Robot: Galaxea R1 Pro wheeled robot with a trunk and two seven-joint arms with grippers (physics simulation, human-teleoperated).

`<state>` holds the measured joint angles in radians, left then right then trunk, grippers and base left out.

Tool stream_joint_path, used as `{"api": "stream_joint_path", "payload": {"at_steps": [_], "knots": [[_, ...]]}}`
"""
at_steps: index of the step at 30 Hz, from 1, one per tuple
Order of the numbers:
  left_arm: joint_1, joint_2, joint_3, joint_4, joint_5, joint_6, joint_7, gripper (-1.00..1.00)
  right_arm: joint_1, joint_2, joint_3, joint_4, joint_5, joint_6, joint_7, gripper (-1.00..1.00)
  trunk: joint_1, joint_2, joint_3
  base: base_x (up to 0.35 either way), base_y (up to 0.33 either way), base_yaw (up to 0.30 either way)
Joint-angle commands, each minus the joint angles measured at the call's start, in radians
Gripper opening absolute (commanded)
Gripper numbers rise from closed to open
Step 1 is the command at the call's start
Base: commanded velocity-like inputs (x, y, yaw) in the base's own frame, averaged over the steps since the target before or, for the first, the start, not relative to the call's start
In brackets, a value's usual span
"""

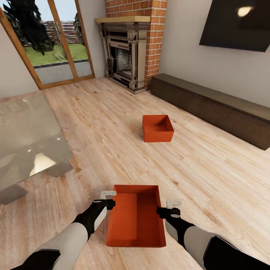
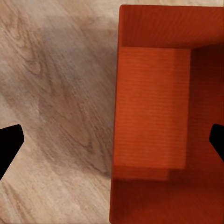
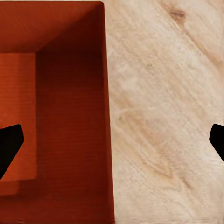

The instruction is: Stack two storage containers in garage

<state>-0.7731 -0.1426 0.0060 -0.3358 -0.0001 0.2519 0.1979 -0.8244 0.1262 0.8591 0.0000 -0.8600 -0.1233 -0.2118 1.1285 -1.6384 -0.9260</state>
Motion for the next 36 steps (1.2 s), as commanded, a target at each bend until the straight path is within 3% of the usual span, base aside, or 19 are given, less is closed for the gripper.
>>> {"api": "stream_joint_path", "payload": {"at_steps": [1, 9, 19, 25, 36], "knots": [[0.0, 0.0, 0.001, -0.002, 0.0, 0.006, 0.003, 1.0, 0.004, 0.0, 0.009, 0.0, -0.008, -0.002, -0.003, 1.0, 0.004, -0.008, -0.004, 0.0, 0.0, 0.0], [0.0, -0.003, 0.002, 0.027, 0.006, -0.003, 0.003, 1.0, 0.037, -0.003, 0.009, 0.002, 0.045, -0.007, -0.003, 1.0, 0.035, -0.064, -0.029, 0.0, 0.0, 0.0], [0.0, -0.002, 0.002, 0.049, 0.005, -0.005, 0.004, 1.0, 0.037, -0.002, 0.009, 0.002, 0.046, -0.006, -0.003, 1.0, 0.073, -0.134, -0.06, 0.0, 0.0, 0.0], [0.0, -0.001, 0.002, 0.043, 0.002, -0.005, 0.005, 1.0, 0.037, 0.0, 0.009, 0.002, 0.047, -0.007, -0.003, 1.0, 0.073, -0.134, -0.06, 0.0, 0.0, 0.0], [0.0, -0.002, 0.0, 0.042, 0.0, 0.003, 0.005, 1.0, 0.037, -0.002, 0.008, 0.002, 0.046, -0.007, -0.003, 1.0, 0.115, -0.211, -0.095, 0.0, 0.0, 0.0]]}}
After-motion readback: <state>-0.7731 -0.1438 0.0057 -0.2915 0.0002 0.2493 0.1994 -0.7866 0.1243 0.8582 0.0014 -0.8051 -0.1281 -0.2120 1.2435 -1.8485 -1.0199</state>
